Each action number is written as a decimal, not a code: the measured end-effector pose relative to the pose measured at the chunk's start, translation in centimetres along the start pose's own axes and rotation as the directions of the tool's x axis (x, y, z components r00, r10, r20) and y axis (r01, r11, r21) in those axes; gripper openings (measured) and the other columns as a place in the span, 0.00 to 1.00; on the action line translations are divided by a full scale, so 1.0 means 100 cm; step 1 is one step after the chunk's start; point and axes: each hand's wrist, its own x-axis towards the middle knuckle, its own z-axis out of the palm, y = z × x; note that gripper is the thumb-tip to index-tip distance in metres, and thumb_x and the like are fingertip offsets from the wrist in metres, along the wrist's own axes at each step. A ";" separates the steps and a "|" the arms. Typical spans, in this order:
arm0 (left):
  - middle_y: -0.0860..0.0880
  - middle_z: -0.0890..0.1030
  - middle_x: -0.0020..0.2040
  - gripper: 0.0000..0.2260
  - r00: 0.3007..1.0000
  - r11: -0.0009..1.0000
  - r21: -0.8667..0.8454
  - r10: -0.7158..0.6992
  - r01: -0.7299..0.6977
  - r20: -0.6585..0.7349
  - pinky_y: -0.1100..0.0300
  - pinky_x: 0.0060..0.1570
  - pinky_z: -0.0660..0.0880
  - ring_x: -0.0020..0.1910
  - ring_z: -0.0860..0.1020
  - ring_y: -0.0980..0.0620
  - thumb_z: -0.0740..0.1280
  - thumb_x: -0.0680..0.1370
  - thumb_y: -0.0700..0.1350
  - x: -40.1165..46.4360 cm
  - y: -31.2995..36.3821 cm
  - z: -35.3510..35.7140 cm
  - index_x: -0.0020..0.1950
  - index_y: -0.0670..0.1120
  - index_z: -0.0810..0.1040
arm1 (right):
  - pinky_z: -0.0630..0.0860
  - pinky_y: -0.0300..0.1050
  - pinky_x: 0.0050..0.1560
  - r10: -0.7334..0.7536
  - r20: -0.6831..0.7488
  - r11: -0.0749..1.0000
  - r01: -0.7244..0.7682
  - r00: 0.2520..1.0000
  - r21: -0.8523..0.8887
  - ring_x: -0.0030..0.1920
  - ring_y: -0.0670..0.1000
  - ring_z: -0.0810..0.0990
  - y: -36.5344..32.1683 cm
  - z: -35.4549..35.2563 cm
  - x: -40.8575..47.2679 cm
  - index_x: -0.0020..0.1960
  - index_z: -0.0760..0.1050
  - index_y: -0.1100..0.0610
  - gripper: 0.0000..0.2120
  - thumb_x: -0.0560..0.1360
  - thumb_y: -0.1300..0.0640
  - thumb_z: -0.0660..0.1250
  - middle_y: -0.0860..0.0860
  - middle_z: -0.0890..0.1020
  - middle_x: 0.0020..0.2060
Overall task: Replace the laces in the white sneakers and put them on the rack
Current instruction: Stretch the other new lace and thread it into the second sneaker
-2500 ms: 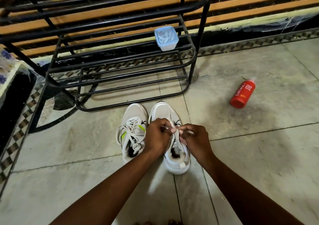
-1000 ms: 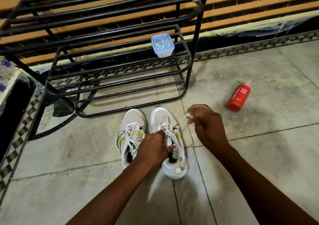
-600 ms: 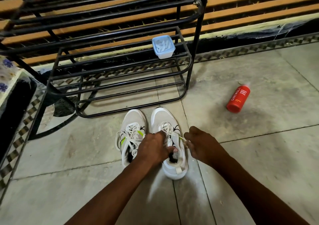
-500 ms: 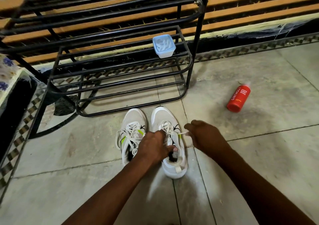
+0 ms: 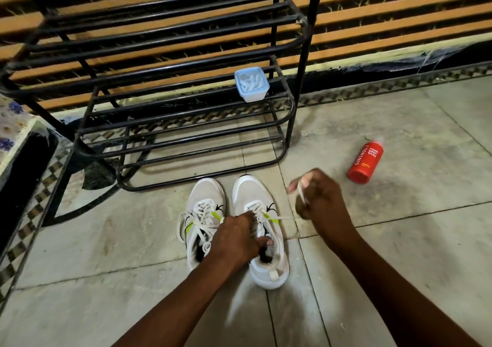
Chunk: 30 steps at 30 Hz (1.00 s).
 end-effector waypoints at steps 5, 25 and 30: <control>0.50 0.80 0.42 0.23 1.000 1.000 -0.012 -0.003 0.004 0.014 0.53 0.47 0.80 0.45 0.80 0.47 0.75 0.69 0.68 -0.002 0.003 -0.001 0.52 0.53 0.77 | 0.77 0.49 0.41 0.188 0.535 0.548 0.364 0.823 -0.753 0.41 0.57 0.81 0.052 -0.024 -0.024 0.54 0.75 0.52 0.07 0.77 0.53 0.63 0.52 0.80 0.40; 0.50 0.80 0.37 0.05 0.981 0.981 -0.184 0.031 -0.067 -0.193 0.54 0.39 0.74 0.38 0.78 0.49 0.71 0.76 0.47 -0.022 0.007 -0.009 0.45 0.47 0.77 | 0.70 0.44 0.36 -0.080 0.330 0.636 0.303 0.941 -0.709 0.43 0.51 0.75 0.075 0.019 -0.061 0.52 0.75 0.51 0.09 0.75 0.48 0.62 0.46 0.78 0.39; 0.49 0.78 0.34 0.10 0.977 0.970 -0.240 -0.022 -0.030 -0.212 0.52 0.38 0.73 0.35 0.76 0.48 0.71 0.78 0.48 -0.022 0.005 -0.011 0.41 0.46 0.74 | 0.67 0.44 0.37 -0.099 0.304 0.610 0.299 0.948 -0.734 0.42 0.51 0.72 0.078 0.024 -0.059 0.50 0.76 0.52 0.09 0.78 0.49 0.59 0.46 0.76 0.39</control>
